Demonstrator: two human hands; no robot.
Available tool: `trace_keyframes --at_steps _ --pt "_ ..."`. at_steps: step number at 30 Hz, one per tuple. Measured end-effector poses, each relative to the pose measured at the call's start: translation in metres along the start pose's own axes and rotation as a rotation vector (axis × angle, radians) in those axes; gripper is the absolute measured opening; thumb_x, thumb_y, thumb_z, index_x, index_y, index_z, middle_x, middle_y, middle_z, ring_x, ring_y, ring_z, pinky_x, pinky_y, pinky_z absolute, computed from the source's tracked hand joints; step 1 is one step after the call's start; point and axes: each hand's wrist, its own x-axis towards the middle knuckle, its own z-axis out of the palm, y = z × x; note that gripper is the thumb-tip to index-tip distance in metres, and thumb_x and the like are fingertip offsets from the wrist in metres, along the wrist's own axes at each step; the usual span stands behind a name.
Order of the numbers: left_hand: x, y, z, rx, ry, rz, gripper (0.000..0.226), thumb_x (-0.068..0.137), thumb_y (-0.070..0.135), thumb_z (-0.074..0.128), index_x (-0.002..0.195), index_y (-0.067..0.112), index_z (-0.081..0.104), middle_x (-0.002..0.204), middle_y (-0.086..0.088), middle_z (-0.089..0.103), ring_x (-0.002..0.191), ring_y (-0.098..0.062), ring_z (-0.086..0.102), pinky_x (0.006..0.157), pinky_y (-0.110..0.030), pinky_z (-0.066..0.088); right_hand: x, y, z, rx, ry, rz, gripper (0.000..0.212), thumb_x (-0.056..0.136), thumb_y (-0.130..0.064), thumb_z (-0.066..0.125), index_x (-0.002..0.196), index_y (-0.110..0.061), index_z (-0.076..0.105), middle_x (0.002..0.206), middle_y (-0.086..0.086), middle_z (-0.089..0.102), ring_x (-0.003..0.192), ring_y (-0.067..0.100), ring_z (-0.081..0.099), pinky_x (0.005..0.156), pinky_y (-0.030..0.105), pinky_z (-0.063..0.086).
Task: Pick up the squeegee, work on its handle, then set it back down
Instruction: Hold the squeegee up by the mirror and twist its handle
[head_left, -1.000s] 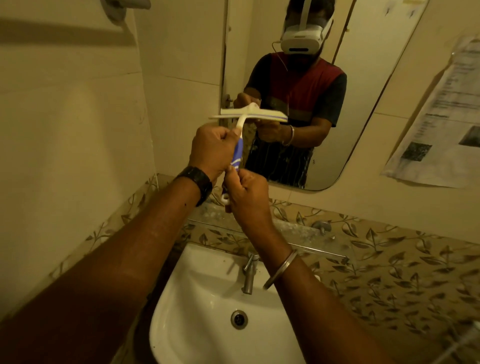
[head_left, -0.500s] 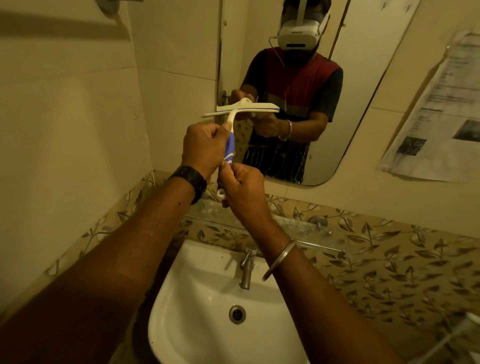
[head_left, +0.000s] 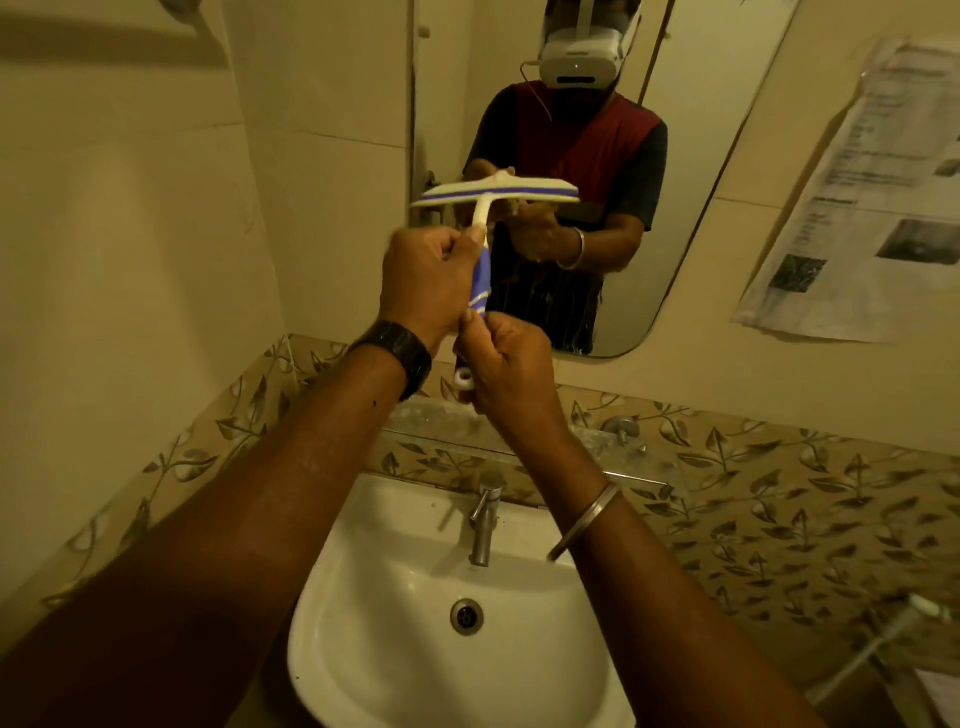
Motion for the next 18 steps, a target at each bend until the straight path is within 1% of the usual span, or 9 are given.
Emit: trace_keyframes --at_steps 2,3,5,7,8,10,12,15,18 --pt "0.002 0.003 0.009 0.022 -0.015 0.01 0.046 0.099 0.039 0.059 0.08 -0.001 0.07 0.075 -0.022 0.069 0.069 -0.039 0.067 0.062 -0.043 0.059 0.002 0.003 -0.006 0.025 0.019 0.02 0.045 0.11 -0.025 0.052 0.077 0.005 0.062 0.064 0.022 0.065 0.046 0.023 0.062 0.039 0.03 0.05" --pt "-0.001 0.001 0.014 0.033 -0.031 0.004 0.048 0.099 0.04 0.059 0.078 -0.002 0.069 0.074 -0.023 0.068 0.066 -0.038 0.065 0.06 -0.043 0.057 -0.001 0.008 -0.009 0.031 0.023 0.041 0.045 0.11 -0.026 0.052 0.078 0.005 0.062 0.064 0.023 0.065 0.046 0.023 0.062 0.039 0.029 0.049" --pt "-0.012 -0.011 0.023 0.047 -0.068 -0.023 0.05 0.1 0.037 0.059 0.073 -0.004 0.065 0.066 -0.023 0.063 0.054 -0.028 0.056 0.053 -0.037 0.049 -0.014 0.023 -0.01 0.025 0.039 0.087 0.044 0.11 -0.027 0.052 0.076 -0.002 0.063 0.061 0.015 0.064 0.046 0.018 0.062 0.041 0.025 0.048" --pt "-0.028 -0.03 0.03 0.092 -0.101 -0.07 0.051 0.1 0.035 0.06 0.064 -0.001 0.059 0.054 -0.013 0.053 0.047 -0.015 0.043 0.05 -0.029 0.039 -0.031 0.042 -0.007 0.061 0.042 0.169 0.043 0.11 -0.028 0.052 0.072 -0.01 0.062 0.059 0.007 0.062 0.045 0.015 0.061 0.044 0.026 0.05" --pt "-0.036 -0.039 0.033 0.121 -0.116 -0.095 0.052 0.099 0.035 0.06 0.061 0.001 0.057 0.052 -0.008 0.05 0.047 -0.014 0.04 0.05 -0.027 0.036 -0.04 0.05 -0.005 0.098 0.041 0.218 0.042 0.109 -0.028 0.053 0.072 -0.011 0.062 0.059 0.006 0.062 0.046 0.015 0.06 0.046 0.027 0.051" --pt "-0.048 -0.049 0.038 0.154 -0.142 -0.126 0.052 0.099 0.037 0.061 0.061 0.001 0.058 0.054 -0.009 0.052 0.049 -0.015 0.042 0.053 -0.029 0.039 -0.053 0.059 -0.004 0.153 0.037 0.285 0.041 0.109 -0.029 0.053 0.074 -0.01 0.062 0.062 0.007 0.061 0.048 0.017 0.059 0.05 0.03 0.053" --pt "-0.049 -0.042 0.04 0.135 -0.16 -0.126 0.052 0.099 0.037 0.06 0.062 0.001 0.059 0.053 -0.006 0.051 0.048 -0.011 0.042 0.051 -0.025 0.039 -0.053 0.053 -0.01 0.156 0.045 0.267 0.041 0.109 -0.03 0.054 0.076 -0.007 0.063 0.063 0.008 0.061 0.049 0.017 0.059 0.05 0.032 0.054" --pt "-0.03 -0.006 0.041 0.064 -0.142 -0.035 0.049 0.099 0.034 0.061 0.057 0.01 0.054 0.048 0.002 0.043 0.039 -0.005 0.035 0.042 -0.014 0.03 -0.033 0.026 -0.027 0.131 0.071 0.134 0.04 0.109 -0.027 0.054 0.076 -0.005 0.063 0.061 0.008 0.061 0.048 0.015 0.059 0.047 0.03 0.053" --pt "-0.01 0.022 0.047 0.072 -0.1 0.038 0.05 0.099 0.036 0.061 0.053 0.021 0.049 0.048 0.006 0.045 0.041 -0.005 0.041 0.045 -0.016 0.034 -0.011 0.008 -0.041 0.149 0.103 0.069 0.039 0.109 -0.023 0.054 0.076 -0.006 0.063 0.062 0.009 0.06 0.047 0.013 0.056 0.046 0.029 0.052"
